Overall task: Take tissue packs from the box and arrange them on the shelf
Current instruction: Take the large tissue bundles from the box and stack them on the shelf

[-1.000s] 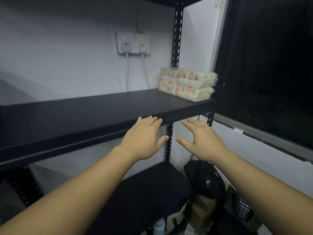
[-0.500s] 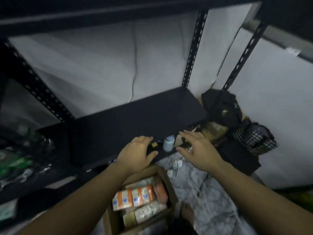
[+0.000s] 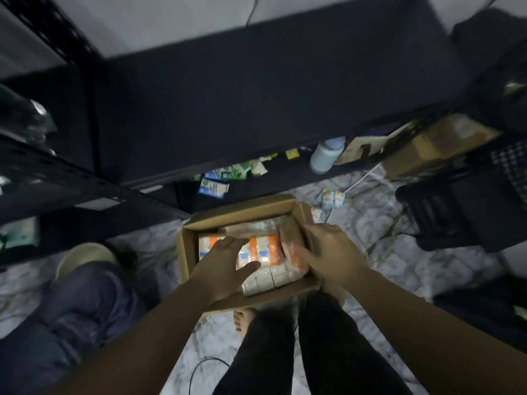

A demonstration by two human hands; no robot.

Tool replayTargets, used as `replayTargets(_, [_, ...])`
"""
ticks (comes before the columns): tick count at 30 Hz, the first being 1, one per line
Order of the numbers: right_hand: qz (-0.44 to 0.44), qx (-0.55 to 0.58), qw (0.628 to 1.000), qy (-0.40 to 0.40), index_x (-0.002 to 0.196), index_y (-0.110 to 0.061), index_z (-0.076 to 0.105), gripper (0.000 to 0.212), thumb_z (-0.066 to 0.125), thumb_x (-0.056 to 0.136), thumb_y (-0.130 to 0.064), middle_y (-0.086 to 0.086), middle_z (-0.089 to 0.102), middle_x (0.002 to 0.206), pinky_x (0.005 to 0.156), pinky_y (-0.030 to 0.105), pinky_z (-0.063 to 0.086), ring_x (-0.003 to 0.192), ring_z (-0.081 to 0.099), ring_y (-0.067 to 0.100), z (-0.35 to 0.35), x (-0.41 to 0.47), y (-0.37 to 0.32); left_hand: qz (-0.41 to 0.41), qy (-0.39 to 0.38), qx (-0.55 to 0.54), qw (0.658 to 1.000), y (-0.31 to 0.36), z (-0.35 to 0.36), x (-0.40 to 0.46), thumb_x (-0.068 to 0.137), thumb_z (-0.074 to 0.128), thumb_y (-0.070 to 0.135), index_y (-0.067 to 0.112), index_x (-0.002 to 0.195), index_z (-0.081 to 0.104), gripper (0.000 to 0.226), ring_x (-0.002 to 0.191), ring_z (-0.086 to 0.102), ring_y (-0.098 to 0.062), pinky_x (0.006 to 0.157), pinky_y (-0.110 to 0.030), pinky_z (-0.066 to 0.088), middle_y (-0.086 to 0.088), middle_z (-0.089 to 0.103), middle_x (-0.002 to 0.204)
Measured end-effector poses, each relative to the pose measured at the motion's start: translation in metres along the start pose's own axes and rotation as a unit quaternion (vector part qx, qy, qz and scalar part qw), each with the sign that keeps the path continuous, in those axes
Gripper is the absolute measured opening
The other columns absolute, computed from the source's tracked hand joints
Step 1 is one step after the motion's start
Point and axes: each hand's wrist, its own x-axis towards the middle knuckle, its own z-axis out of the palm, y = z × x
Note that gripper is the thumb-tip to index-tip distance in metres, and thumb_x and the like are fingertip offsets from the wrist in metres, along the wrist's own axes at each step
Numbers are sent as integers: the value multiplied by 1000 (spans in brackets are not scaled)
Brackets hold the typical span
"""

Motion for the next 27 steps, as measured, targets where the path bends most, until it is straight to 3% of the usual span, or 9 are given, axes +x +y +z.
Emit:
replayTargets(6, [80, 32, 996, -13, 127, -23, 62, 59, 67, 83, -62, 4, 64, 113, 84, 38, 53, 105, 61, 26, 87, 41, 30, -12, -30, -15, 999, -53, 66, 64, 91, 68, 58, 27, 157, 37, 79, 148, 35, -19, 116, -34, 36, 2, 40, 159])
replayTargets(12, [103, 11, 993, 49, 126, -18, 55, 66, 69, 83, -66, 7, 59, 125, 74, 34, 46, 110, 58, 29, 165, 66, 54, 3, -35, -29, 999, -96, 122, 133, 80, 79, 61, 36, 158, 33, 94, 153, 25, -17, 120, -34, 27, 8, 32, 164])
replayTargets(16, [100, -11, 988, 116, 123, -19, 52, 56, 69, 86, -57, 7, 62, 111, 72, 41, 57, 99, 62, 32, 194, 77, 57, 59, -42, 59, 996, -114, 156, 167, 63, 86, 67, 37, 159, 29, 115, 154, 22, -22, 127, -45, 15, 2, 31, 166])
replayTargets(19, [124, 29, 984, 122, 122, -21, 54, 51, 64, 83, -52, 6, 63, 111, 71, 38, 53, 97, 64, 33, 197, 81, 55, 75, -32, 125, 989, -119, 170, 180, 54, 89, 65, 37, 159, 23, 127, 154, 22, -28, 126, -57, 9, -1, 32, 164])
replayTargets(22, [151, 84, 977, 128, 125, -21, 56, 52, 72, 80, -43, 5, 64, 113, 71, 32, 40, 102, 61, 30, 187, 80, 53, 84, 11, 161, 983, -116, 170, 184, 57, 84, 61, 38, 152, 34, 111, 140, 40, -30, 121, -53, 22, -1, 49, 149])
replayTargets(24, [165, 130, 968, 138, 125, -26, 55, 53, 76, 79, -38, -2, 64, 111, 75, 30, 39, 102, 60, 22, 174, 77, 49, 83, 32, 143, 986, -114, 161, 182, 59, 78, 55, 36, 149, 40, 100, 131, 46, -30, 114, -49, 33, -1, 55, 142])
replayTargets(27, [173, 173, 958, 150, 124, -30, 54, 54, 79, 76, -32, -10, 62, 99, 76, 29, 41, 91, 57, 13, 143, 69, 38, 69, 57, 94, 992, -110, 139, 167, 57, 83, 58, 30, 148, 45, 103, 127, 50, -33, 110, -50, 38, -4, 55, 141])
